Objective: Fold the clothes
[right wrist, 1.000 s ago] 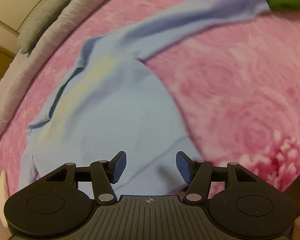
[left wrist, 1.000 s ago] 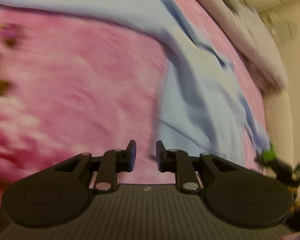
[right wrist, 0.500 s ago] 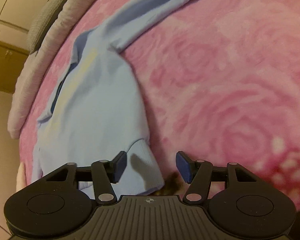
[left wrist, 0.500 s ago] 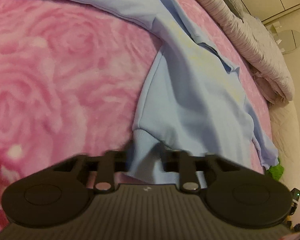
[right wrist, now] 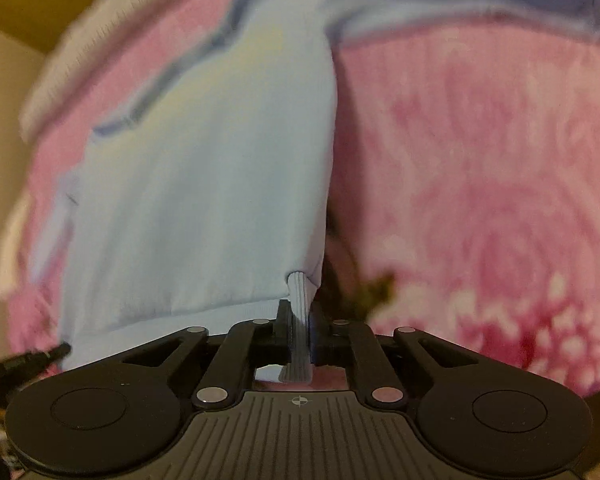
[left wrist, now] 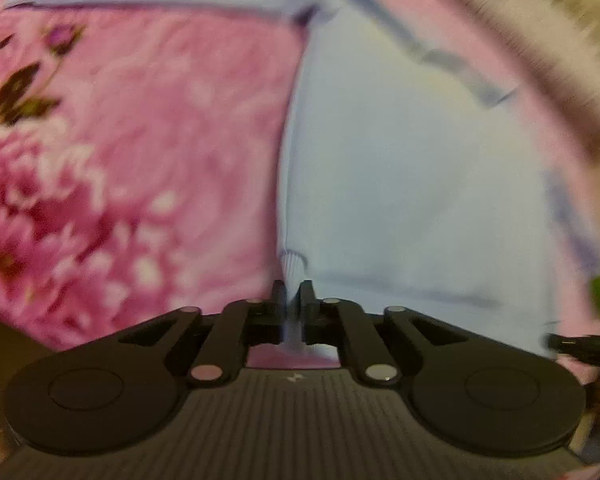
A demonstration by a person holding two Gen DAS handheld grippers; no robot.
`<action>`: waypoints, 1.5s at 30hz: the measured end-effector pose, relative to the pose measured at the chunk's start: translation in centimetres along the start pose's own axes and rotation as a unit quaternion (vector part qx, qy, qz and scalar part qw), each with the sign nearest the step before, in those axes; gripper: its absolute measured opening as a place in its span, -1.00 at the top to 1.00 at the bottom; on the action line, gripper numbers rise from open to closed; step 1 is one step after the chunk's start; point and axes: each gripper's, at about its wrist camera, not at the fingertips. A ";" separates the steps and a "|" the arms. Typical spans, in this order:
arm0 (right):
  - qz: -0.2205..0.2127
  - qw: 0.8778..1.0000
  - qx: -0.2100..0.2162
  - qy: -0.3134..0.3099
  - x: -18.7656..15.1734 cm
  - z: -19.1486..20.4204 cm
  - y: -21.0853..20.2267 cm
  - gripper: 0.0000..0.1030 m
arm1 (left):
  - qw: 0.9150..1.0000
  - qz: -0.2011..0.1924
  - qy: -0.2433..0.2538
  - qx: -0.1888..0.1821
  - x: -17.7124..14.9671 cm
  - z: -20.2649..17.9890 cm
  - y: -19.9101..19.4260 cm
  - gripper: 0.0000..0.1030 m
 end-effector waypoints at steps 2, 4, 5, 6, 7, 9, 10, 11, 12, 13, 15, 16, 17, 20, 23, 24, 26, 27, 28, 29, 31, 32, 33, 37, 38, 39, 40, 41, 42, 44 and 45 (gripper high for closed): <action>0.017 1.000 -0.012 -0.008 -0.3 0.2 0.4 0.85 | 1.000 -0.005 -0.009 0.026 0.0 -0.2 -0.9 0.71; 0.020 0.999 -0.029 -0.022 0.0 0.7 -0.8 0.83 | 0.997 -0.015 -0.023 0.069 0.1 0.1 -2.5 0.70; 0.017 0.998 -0.043 -0.033 0.4 1.0 -1.5 0.83 | 0.995 -0.025 -0.030 0.092 0.3 0.1 -3.4 0.72; 0.013 0.997 -0.058 -0.044 0.7 1.3 -2.2 0.83 | 0.993 -0.040 -0.036 0.110 0.7 0.0 -4.4 0.71; 0.001 0.995 -0.071 -0.063 1.1 1.9 -3.0 0.83 | 0.991 -0.054 -0.037 0.112 1.1 -0.2 -5.3 0.71; -0.031 0.992 -0.069 -0.099 2.2 3.2 -4.0 0.83 | 0.994 -0.073 -0.033 0.080 1.9 -1.2 -6.5 0.71; -0.047 0.991 -0.057 -0.112 2.8 3.7 -4.2 0.83 | 0.995 -0.075 -0.025 0.054 2.3 -2.3 -6.5 0.71; -0.062 0.989 -0.044 -0.124 3.4 4.2 -4.4 0.83 | 0.996 -0.076 -0.014 0.032 2.5 -3.5 -6.1 0.71; -0.066 0.989 -0.023 -0.129 3.7 4.5 -3.9 0.83 | 0.997 -0.078 0.001 0.011 2.6 -5.0 -5.5 0.71; -0.068 0.989 -0.001 -0.133 3.9 4.7 -3.3 0.83 | 0.997 -0.077 0.016 -0.003 2.7 -6.5 -4.6 0.71; -0.045 0.990 0.008 -0.133 4.3 4.6 -1.2 0.83 | 0.998 -0.058 0.031 -0.018 2.7 -8.7 -2.5 0.71; -0.033 0.991 0.012 -0.133 4.5 4.6 -0.1 0.83 | 0.998 -0.042 0.035 -0.022 3.0 -9.7 -1.4 0.71; -0.007 0.992 -0.004 -0.129 4.6 4.3 1.1 0.83 | 0.998 -0.039 0.041 -0.027 3.4 -10.5 -0.9 0.73; -0.006 0.990 -0.030 -0.137 6.0 5.2 1.4 0.83 | 0.996 -0.052 0.060 -0.042 5.1 -12.3 -0.6 0.73; -0.055 0.987 -0.024 -0.147 9.4 6.5 0.8 0.83 | 0.992 -0.083 0.077 -0.047 9.2 -13.6 0.1 0.73; -0.069 0.986 -0.025 -0.150 11.0 6.8 1.0 0.83 | 0.992 -0.090 0.080 -0.048 10.8 -14.0 0.8 0.73; -0.091 0.983 -0.025 -0.156 14.4 7.1 2.1 0.83 | 0.990 -0.102 0.082 -0.047 14.1 -14.5 2.2 0.73; -0.096 0.982 -0.026 -0.158 15.7 7.2 2.9 0.83 | 0.989 -0.110 0.085 -0.044 15.7 -14.6 2.9 0.73; -0.098 0.982 -0.027 -0.161 17.1 7.4 4.1 0.83 | 0.988 -0.118 0.087 -0.039 17.2 -14.8 3.6 0.73; -0.099 0.981 -0.028 -0.162 18.4 7.5 5.4 0.83 | 0.988 -0.121 0.093 -0.032 18.3 -14.9 4.4 0.73; -0.092 0.982 -0.026 -0.163 20.1 7.4 7.5 0.83 | 0.987 -0.119 0.107 -0.016 20.9 -14.9 6.4 0.73; -0.087 0.982 -0.022 -0.164 21.0 7.4 8.5 0.83 | 0.987 -0.117 0.113 -0.012 22.0 -15.0 7.2 0.73; -0.082 0.982 -0.020 -0.168 21.4 7.7 9.2 0.83 | 0.986 -0.115 0.118 -0.009 23.0 -15.0 8.0 0.73; -0.056 0.973 -0.031 -0.220 25.2 8.8 13.3 0.83 | 0.983 -0.123 0.133 -0.003 27.3 -15.4 10.0 0.74; -0.044 0.970 -0.039 -0.234 26.4 9.1 14.6 0.83 | 0.983 -0.134 0.127 -0.002 28.6 -15.4 9.9 0.73; -0.033 0.967 -0.046 -0.248 27.6 9.4 15.9 0.83 | 0.982 -0.145 0.121 -0.001 29.9 -15.4 9.8 0.73; -0.044 0.964 -0.048 -0.258 29.1 9.8 16.4 0.84 | 0.981 -0.156 0.115 0.000 31.2 -15.4 9.8 0.74; -0.058 0.960 -0.049 -0.268 30.6 10.2 16.7 0.84 | 0.980 -0.166 0.109 0.002 32.5 -15.4 9.7 0.74; -0.073 0.957 -0.050 -0.277 32.0 10.5 17.1 0.84 | 0.979 -0.177 0.103 0.003 33.8 -15.3 9.6 0.76; -0.127 0.949 -0.039 -0.286 35.2 11.3 16.8 0.83 | 0.976 -0.198 0.091 0.005 36.4 -15.3 9.5 0.75; -0.159 0.948 -0.017 -0.275 36.7 11.3 15.9 0.83 | 0.974 -0.209 0.085 0.007 37.7 -15.3 9.5 0.76</action>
Point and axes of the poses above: each gripper's, at about its wrist camera, not at the fingertips, and y roughly the way its jaws point, z to its left, x to its top, and after that the axes turned 14 degrees about x, right-handed
